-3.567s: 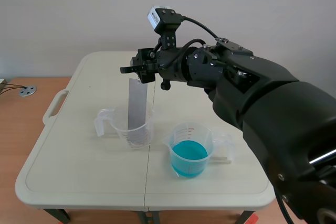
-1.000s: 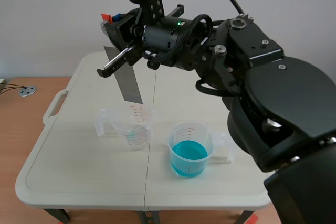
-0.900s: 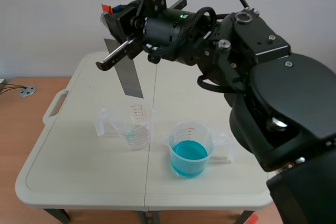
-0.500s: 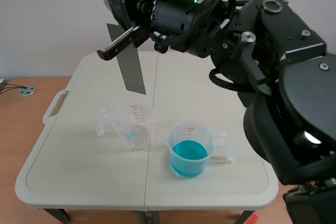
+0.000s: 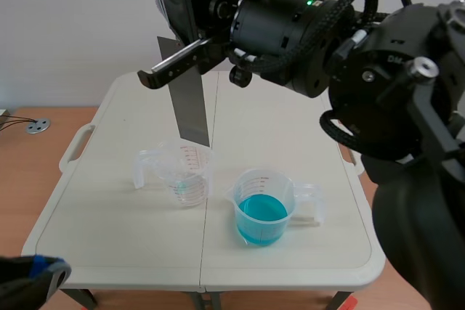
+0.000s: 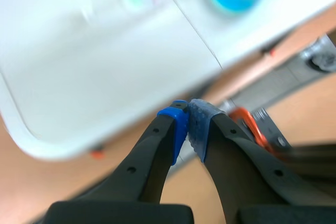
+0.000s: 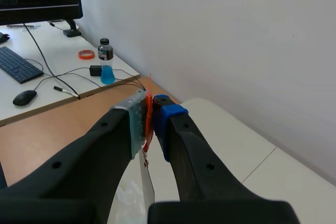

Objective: Hold the metal plate by the orange handle, dip it into the blue solution, take it out and point at it, then put the plate back in the beaker on the left.
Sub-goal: 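Point at the plate with the left hand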

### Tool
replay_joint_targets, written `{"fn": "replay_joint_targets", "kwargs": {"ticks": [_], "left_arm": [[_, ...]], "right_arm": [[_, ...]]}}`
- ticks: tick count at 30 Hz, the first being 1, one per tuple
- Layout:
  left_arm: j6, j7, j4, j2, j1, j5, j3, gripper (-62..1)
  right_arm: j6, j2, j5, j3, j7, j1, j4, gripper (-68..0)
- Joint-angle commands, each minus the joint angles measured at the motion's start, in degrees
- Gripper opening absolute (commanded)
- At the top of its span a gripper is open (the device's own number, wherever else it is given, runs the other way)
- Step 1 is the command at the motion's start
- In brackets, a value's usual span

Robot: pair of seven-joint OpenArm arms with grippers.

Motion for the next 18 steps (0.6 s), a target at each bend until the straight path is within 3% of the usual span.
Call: {"fn": "replay_joint_targets", "kwargs": {"ticks": [1,9,18], "left_arm": [[0.04,0.92,0.46,-0.02,-2.95,-0.44,0.46,-59.4],[0.02,7.96,0.44,-0.02,-15.02,-0.39,2.91,-59.4],[-0.33,9.75,-1.99,-0.02,-22.82,-0.42,7.69,-59.4]], "right_arm": [[-0.02,0.17,0.79,0.81,0.66,-0.24,2.12,-66.2],[0.24,0.17,1.79,3.61,0.07,-6.25,7.23,-66.2],[1.73,0.17,2.54,6.78,0.07,-11.8,11.32,-66.2]]}}
